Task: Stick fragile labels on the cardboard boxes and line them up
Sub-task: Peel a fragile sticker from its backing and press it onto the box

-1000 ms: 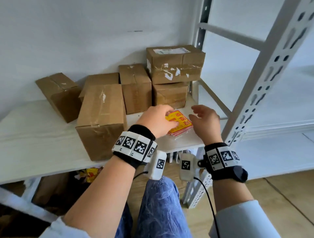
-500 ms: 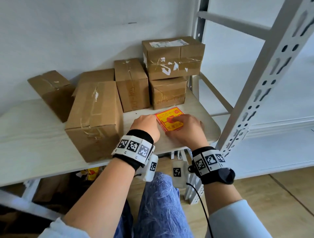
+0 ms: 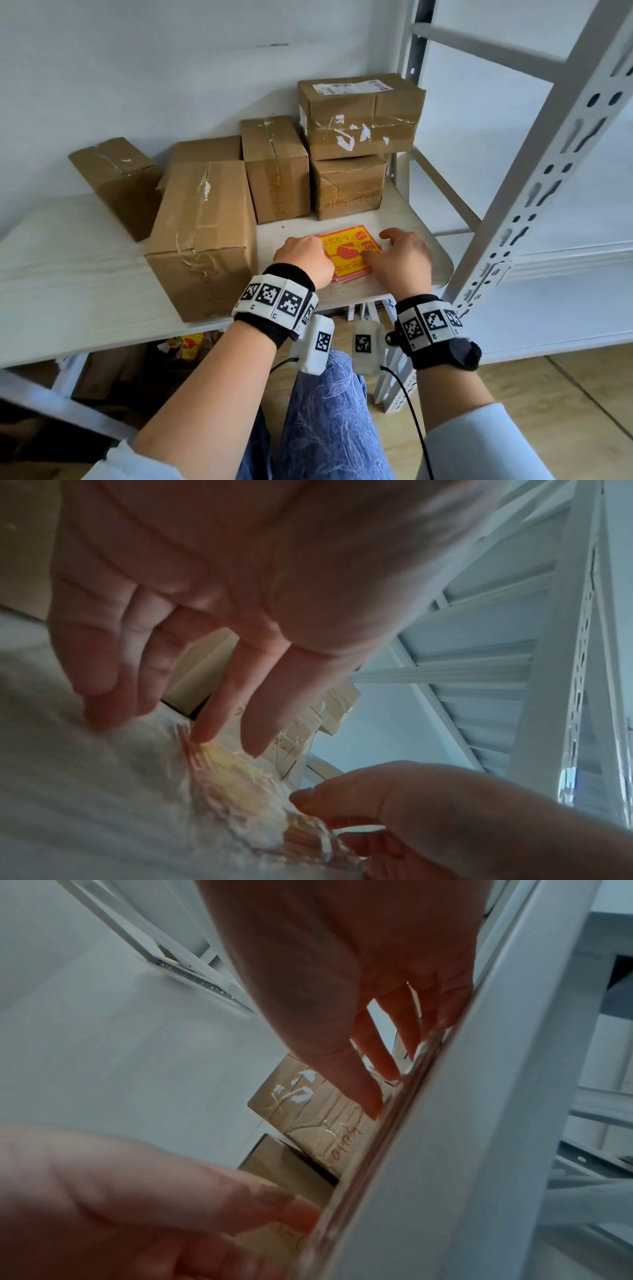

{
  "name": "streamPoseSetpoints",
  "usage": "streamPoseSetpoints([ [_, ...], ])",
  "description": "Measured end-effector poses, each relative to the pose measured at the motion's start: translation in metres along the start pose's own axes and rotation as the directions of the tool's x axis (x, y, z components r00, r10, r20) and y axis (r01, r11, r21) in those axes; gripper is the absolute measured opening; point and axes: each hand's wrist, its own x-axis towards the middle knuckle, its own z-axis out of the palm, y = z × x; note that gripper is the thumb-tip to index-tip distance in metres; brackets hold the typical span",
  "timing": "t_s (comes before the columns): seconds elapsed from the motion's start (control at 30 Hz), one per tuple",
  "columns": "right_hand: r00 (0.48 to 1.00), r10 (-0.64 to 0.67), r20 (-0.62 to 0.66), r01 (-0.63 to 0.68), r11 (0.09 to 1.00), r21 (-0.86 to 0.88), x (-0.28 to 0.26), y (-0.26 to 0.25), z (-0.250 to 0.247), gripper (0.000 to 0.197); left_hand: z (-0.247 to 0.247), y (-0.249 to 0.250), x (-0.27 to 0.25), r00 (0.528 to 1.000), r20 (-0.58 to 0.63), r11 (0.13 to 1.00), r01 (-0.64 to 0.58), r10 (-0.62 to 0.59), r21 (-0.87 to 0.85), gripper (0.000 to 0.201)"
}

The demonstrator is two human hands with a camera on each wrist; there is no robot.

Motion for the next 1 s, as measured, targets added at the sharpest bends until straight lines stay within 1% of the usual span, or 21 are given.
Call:
streamPoseSetpoints([
  [0.1, 1.0, 0.014, 0.019, -0.014, 1.0, -0.023, -0.001, -0.005, 0.0, 0.05, 0.0, 0.0, -0.001, 0.999, 0.038, 1.0, 0.013, -0.013, -0.01, 0.028],
  [0.27, 0.995, 0.096, 0.035, -0.097, 0.995, 0.012, -0.001, -0.015, -0.006, 0.037, -0.007, 0.004, -0.002, 0.995, 0.088, 0.996, -0.035, 0.043, -0.088, 0.017],
  [0.3, 0.993, 0.108, 0.041, -0.108, 0.994, 0.01, -0.002, -0.016, -0.006, 0.037, -0.006, 0.005, -0.002, 0.994, 0.089, 0.993, -0.047, 0.057, -0.107, 0.015],
  [0.4, 0.994, 0.1, 0.034, -0.101, 0.995, 0.027, -0.002, -0.019, -0.004, 0.034, -0.005, 0.006, -0.004, 0.997, 0.068, 0.99, -0.03, 0.039, -0.134, 0.013],
  [0.43, 0.995, 0.095, 0.026, -0.096, 0.994, 0.055, -0.003, -0.02, -0.003, 0.035, -0.004, 0.005, -0.005, 0.998, 0.053, 0.99, -0.027, 0.035, -0.141, 0.015],
  [0.53, 0.994, 0.102, 0.033, -0.106, 0.977, 0.187, -0.001, -0.02, -0.003, 0.048, -0.003, 0.002, -0.004, 0.999, 0.029, 0.976, 0.02, -0.014, -0.217, 0.045],
  [0.6, 0.994, 0.108, 0.021, -0.109, 0.938, 0.328, -0.001, -0.021, -0.007, 0.054, -0.004, -0.002, -0.005, 0.999, 0.024, 0.95, 0.052, -0.047, -0.307, 0.053],
  [0.63, 0.994, 0.109, -0.011, -0.095, 0.907, 0.411, -0.002, -0.021, -0.011, 0.055, -0.004, -0.003, -0.004, 0.998, 0.016, 0.935, 0.065, -0.063, -0.348, 0.056],
  [0.67, 0.993, 0.113, -0.046, -0.075, 0.865, 0.496, -0.002, -0.023, -0.016, 0.056, -0.006, -0.003, -0.004, 0.996, 0.017, 0.915, 0.082, -0.082, -0.395, 0.058],
  [0.7, 0.991, 0.114, -0.073, -0.05, 0.813, 0.58, -0.003, -0.025, -0.022, 0.056, -0.006, -0.003, -0.003, 0.995, 0.004, 0.876, 0.086, -0.095, -0.475, 0.057],
  [0.73, 0.99, 0.107, -0.087, -0.023, 0.75, 0.661, -0.002, -0.026, -0.027, 0.057, -0.008, -0.002, -0.003, 0.994, -0.011, 0.803, 0.081, -0.109, -0.591, 0.055],
  [0.77, 0.992, 0.096, -0.087, -0.002, 0.684, 0.73, -0.002, -0.028, -0.033, 0.056, -0.011, 0.0, -0.003, 0.992, -0.029, 0.708, 0.066, -0.122, -0.703, 0.051],
  [0.8, 0.993, 0.081, -0.085, 0.015, 0.627, 0.778, -0.002, -0.029, -0.038, 0.056, -0.014, 0.003, -0.005, 0.991, -0.041, 0.615, 0.047, -0.129, -0.787, 0.046],
  [0.83, 0.994, 0.067, -0.088, 0.032, 0.589, 0.807, -0.002, -0.03, -0.043, 0.054, -0.018, 0.005, -0.005, 0.99, -0.062, 0.554, 0.018, -0.126, -0.833, 0.04],
  [0.87, 0.994, 0.058, -0.096, 0.047, 0.561, 0.826, 0.0, -0.03, -0.046, 0.051, -0.023, 0.008, -0.007, 0.991, -0.089, 0.53, -0.021, -0.103, -0.848, 0.033],
  [0.93, 0.992, 0.054, -0.112, 0.065, 0.539, 0.84, 0.001, -0.03, -0.051, 0.046, -0.03, 0.013, -0.01, 0.981, -0.184, 0.514, -0.13, -0.056, -0.848, 0.016],
  [1.0, 0.991, 0.057, -0.12, 0.071, 0.538, 0.84, 0.003, -0.028, -0.052, 0.045, -0.037, 0.016, -0.013, 0.954, -0.295, 0.507, -0.23, -0.05, -0.83, 0.014],
])
